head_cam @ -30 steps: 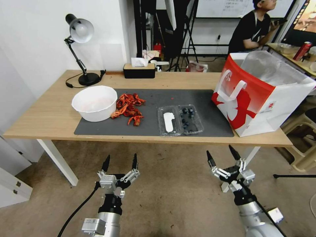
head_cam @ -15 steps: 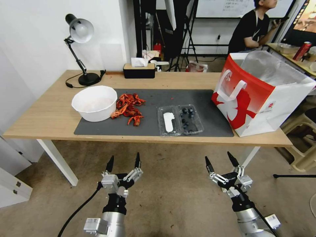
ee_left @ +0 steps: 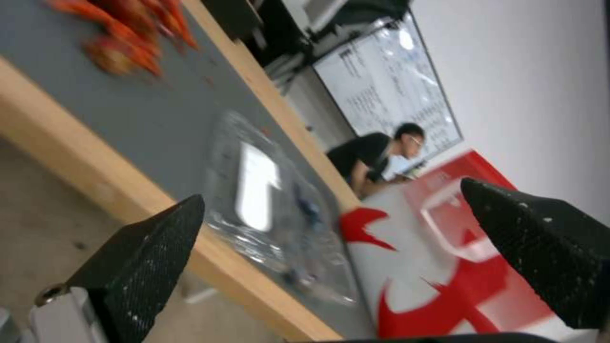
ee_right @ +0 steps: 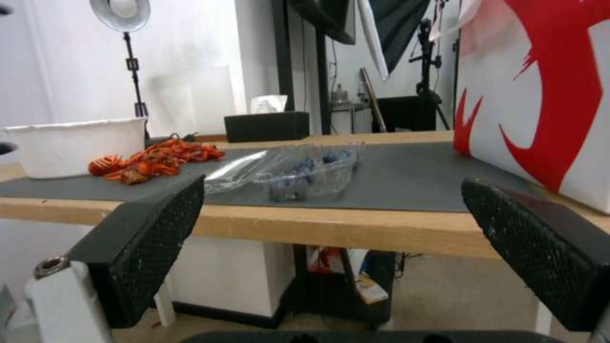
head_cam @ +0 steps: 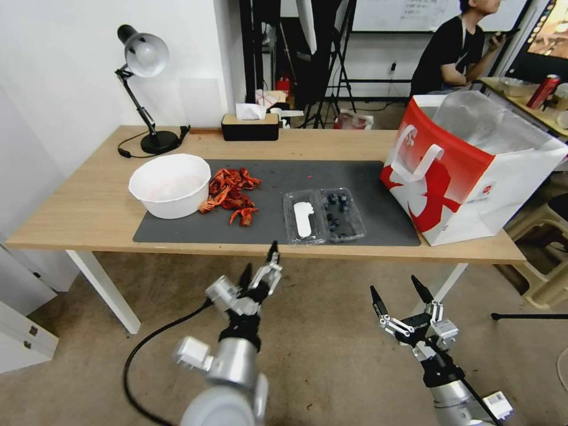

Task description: Close the takeout container lid, then place the container into the takeout bag.

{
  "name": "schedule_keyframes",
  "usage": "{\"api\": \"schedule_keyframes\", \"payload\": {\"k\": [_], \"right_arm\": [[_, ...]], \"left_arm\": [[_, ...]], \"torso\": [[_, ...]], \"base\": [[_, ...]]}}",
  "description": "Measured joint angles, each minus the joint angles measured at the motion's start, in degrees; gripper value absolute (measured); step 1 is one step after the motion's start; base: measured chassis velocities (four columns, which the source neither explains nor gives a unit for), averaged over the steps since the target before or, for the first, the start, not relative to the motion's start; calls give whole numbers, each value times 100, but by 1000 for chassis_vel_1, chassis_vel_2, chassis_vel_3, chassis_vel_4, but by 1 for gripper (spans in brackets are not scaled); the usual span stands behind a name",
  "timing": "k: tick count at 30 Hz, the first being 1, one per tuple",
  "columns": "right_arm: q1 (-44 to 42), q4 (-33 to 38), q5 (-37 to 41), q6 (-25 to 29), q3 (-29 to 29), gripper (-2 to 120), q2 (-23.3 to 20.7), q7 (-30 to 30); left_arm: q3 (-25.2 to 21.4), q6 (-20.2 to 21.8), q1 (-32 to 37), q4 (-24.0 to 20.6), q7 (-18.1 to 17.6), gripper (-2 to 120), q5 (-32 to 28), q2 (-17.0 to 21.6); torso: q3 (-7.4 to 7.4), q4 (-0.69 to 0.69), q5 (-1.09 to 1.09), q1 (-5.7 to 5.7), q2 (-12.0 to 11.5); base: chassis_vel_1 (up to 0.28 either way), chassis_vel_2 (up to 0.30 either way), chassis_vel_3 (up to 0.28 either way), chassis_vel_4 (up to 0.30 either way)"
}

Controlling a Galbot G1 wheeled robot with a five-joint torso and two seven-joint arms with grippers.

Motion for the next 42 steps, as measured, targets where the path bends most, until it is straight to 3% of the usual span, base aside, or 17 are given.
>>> {"api": "schedule_keyframes", "payload": {"k": [8, 12, 24, 34, 42], "right_arm": [[-42, -13, -122, -63, 51, 100, 93, 11], [-30, -129, -228, -98, 31, 100, 169, 23], [119, -342, -367, -226, -17, 100, 197, 76], [161, -406, -468, -264, -85, 100, 244, 94], [141, -471, -502, -225, -86, 100, 249, 94]], "left_arm": [[394, 440, -794, 543, 133, 100, -553, 168], [329, 714, -1211, 968, 498, 100, -791, 380], [112, 1680, -1822, 1266, 1406, 100, -1469, 1091], [249, 1842, -2293, 1533, 1397, 100, -1715, 1151], [385, 1932, -2609, 1774, 1140, 100, -1969, 1048]], "torso": [[0, 0, -1, 0, 0], [0, 0, -1, 1, 0], [0, 1, -2, 0, 0], [0, 0, -1, 0, 0], [0, 0, -1, 0, 0]], "base": [[0, 0, 0, 0], [0, 0, 0, 0], [0, 0, 0, 0], [0, 0, 0, 0], [0, 0, 0, 0]]}}
